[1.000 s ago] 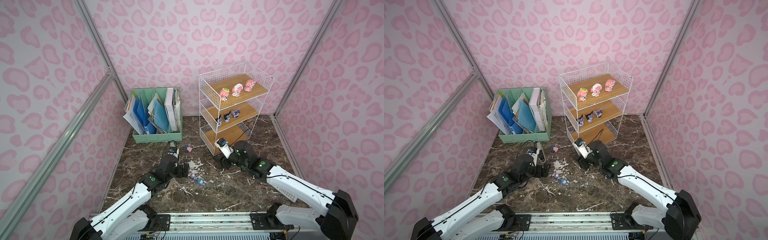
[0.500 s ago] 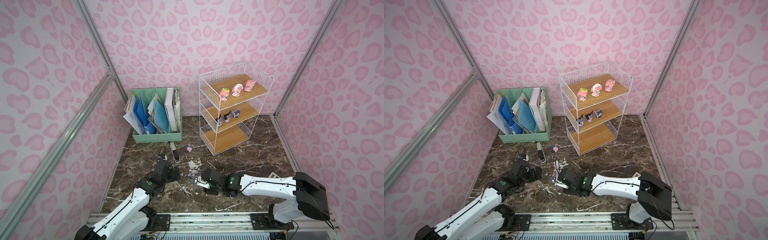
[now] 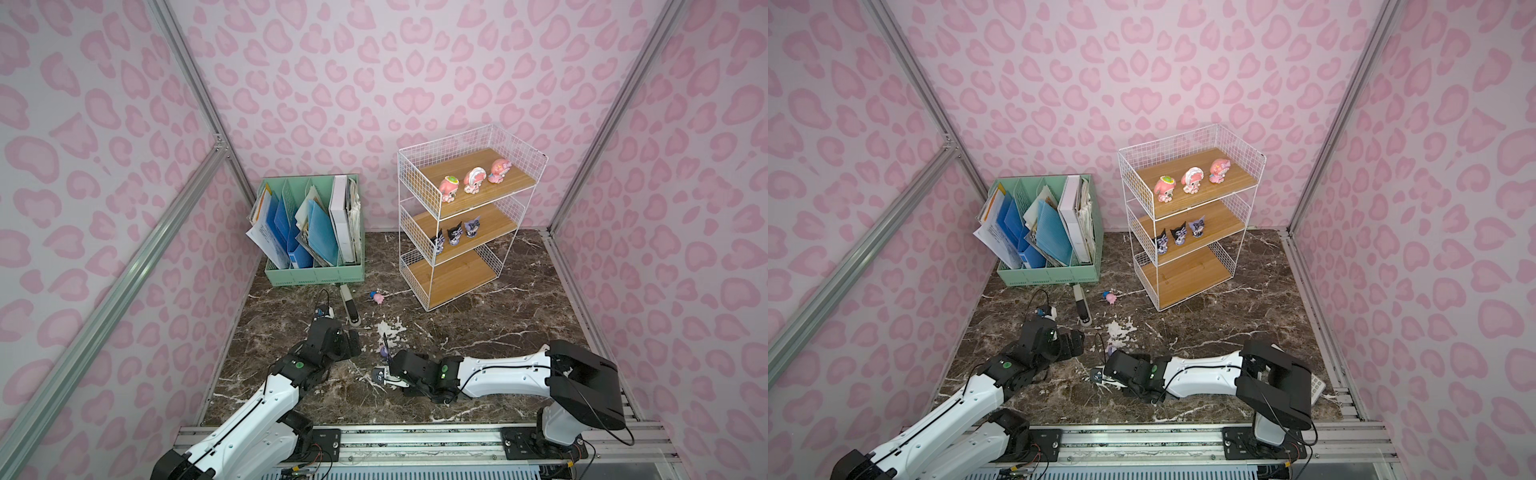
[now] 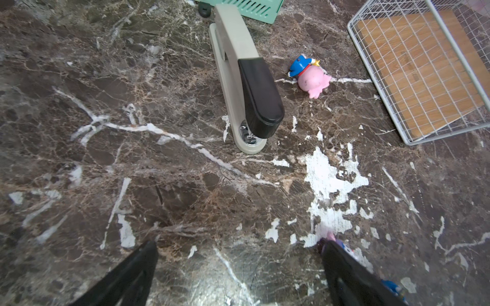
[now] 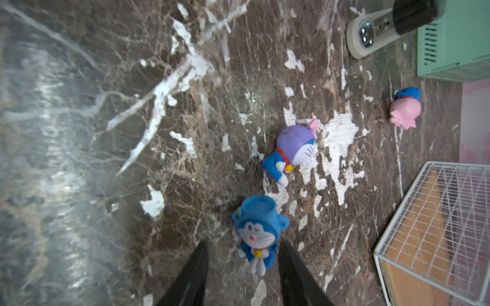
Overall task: Organize plastic toys on shelves
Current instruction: Pick up the plastic toy at the center of the board.
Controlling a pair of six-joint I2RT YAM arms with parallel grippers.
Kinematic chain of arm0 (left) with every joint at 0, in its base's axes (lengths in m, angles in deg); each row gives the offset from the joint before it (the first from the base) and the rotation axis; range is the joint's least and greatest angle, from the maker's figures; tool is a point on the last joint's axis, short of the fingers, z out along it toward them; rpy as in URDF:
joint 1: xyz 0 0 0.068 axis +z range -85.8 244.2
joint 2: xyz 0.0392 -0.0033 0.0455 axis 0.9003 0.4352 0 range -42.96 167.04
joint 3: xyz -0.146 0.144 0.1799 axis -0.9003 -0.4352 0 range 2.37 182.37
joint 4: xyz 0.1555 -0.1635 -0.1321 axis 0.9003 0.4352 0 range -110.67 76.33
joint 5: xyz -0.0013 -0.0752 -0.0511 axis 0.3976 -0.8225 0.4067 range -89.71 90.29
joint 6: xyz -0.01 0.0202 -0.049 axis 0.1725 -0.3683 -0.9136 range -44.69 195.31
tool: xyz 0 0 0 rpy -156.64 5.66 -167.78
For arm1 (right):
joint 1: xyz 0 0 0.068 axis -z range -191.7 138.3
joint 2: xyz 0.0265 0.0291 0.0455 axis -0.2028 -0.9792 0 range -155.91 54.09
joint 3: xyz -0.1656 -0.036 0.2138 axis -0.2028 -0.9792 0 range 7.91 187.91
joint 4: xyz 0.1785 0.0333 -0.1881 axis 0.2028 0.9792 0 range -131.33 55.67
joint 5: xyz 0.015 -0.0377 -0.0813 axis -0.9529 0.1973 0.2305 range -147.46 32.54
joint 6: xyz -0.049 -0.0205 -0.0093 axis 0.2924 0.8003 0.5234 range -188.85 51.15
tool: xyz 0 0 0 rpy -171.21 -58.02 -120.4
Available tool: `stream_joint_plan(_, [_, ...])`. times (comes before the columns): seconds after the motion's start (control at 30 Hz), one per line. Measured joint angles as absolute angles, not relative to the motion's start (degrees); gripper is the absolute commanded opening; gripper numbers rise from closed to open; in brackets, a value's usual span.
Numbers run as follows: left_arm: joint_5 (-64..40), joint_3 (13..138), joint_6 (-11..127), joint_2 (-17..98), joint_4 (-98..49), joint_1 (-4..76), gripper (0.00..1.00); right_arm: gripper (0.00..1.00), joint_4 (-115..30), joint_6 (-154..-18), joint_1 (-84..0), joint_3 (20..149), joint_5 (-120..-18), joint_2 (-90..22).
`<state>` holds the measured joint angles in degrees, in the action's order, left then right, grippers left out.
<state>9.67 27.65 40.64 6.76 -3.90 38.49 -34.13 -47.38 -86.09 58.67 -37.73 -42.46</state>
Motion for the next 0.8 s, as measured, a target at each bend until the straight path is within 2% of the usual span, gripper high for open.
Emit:
stream_joint_plan(0.47, [10.3, 27.7, 40.8, 5.9, -3.8, 38.6, 0.98, 0.41, -34.1, -46.7, -85.6, 62.8, -35.5, -48.6])
stream_joint_plan(0.7, [10.4, 27.7, 40.8, 5.7, -3.6, 38.6, 0.98, 0.24, -30.8, -47.2, -83.6, 65.1, -35.6, -49.8])
stream_joint_plan(0.8, [10.4, 27.7, 40.8, 5.7, -3.5, 38.6, 0.98, 0.22, -28.9, -47.6, -82.8, 65.5, -36.2, -49.3])
